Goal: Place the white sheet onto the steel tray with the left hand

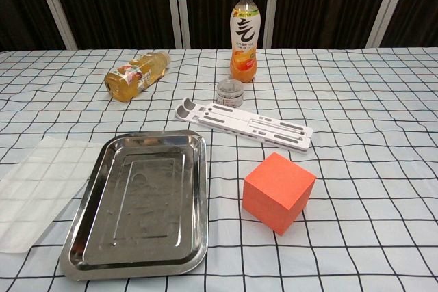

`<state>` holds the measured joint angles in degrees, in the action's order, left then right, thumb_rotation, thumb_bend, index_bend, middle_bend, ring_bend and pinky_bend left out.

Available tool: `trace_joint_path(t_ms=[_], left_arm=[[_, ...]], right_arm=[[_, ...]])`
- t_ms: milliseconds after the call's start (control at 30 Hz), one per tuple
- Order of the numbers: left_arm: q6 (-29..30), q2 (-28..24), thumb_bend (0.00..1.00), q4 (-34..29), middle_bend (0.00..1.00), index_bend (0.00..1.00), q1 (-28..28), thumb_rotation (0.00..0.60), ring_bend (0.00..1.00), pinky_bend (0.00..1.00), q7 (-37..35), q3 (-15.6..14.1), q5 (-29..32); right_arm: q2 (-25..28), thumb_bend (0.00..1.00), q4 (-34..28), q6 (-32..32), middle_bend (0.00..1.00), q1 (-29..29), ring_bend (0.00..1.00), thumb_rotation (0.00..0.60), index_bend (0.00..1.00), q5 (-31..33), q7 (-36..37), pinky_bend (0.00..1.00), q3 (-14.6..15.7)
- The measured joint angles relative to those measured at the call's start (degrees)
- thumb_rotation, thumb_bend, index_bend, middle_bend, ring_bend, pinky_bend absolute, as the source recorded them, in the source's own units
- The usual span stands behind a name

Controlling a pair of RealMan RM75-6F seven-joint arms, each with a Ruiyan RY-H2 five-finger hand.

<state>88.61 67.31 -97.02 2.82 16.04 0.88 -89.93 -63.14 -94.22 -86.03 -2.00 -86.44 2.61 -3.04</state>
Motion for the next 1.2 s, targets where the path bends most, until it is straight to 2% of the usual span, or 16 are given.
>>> trace_joint_path(t_ms=[400,500,733,933,1200], left_arm=[[-2.2,-0.3,0.05,0.7,0.00,0.00,1.1,0.600,0.00,0.00,0.5,-0.8,-1.0],[-6.4,-1.9,0.06,1.4,0.00,0.05,3.0,0.600,0.00,0.00,-0.5,-2.1,-2.5],[-18.2,-5.3,0.11,6.6,0.00,0.30,9.9,0.600,0.00,0.00,-1.9,-6.1,-9.1],[-23.5,-5.4,0.15,10.2,0.00,0.35,14.0,0.600,0.00,0.00,-1.4,-7.8,-12.2],[-26.4,-5.4,0.15,11.7,0.00,0.38,16.9,0.600,0.00,0.00,0.2,-9.0,-14.8]], right_arm=[[-0.1,0.32,0.1,-0.2,0.00,0.1,0.00,0.600,0.00,-0.1,-0.1,0.00,0.0],[-0.2,0.32,0.2,-0.1,0.00,0.0,0.00,0.600,0.00,0.0,-0.2,0.00,-0.1],[-0.3,0.32,0.2,-0.2,0.00,0.0,0.00,0.600,0.00,0.1,-0.4,0.00,-0.1],[-0.3,0.33,0.2,-0.4,0.00,0.1,0.00,0.600,0.00,0.2,-0.6,0.00,-0.2],[-0.4,0.33,0.2,-0.4,0.00,0.2,0.00,0.600,0.00,0.3,-0.6,0.00,-0.2]])
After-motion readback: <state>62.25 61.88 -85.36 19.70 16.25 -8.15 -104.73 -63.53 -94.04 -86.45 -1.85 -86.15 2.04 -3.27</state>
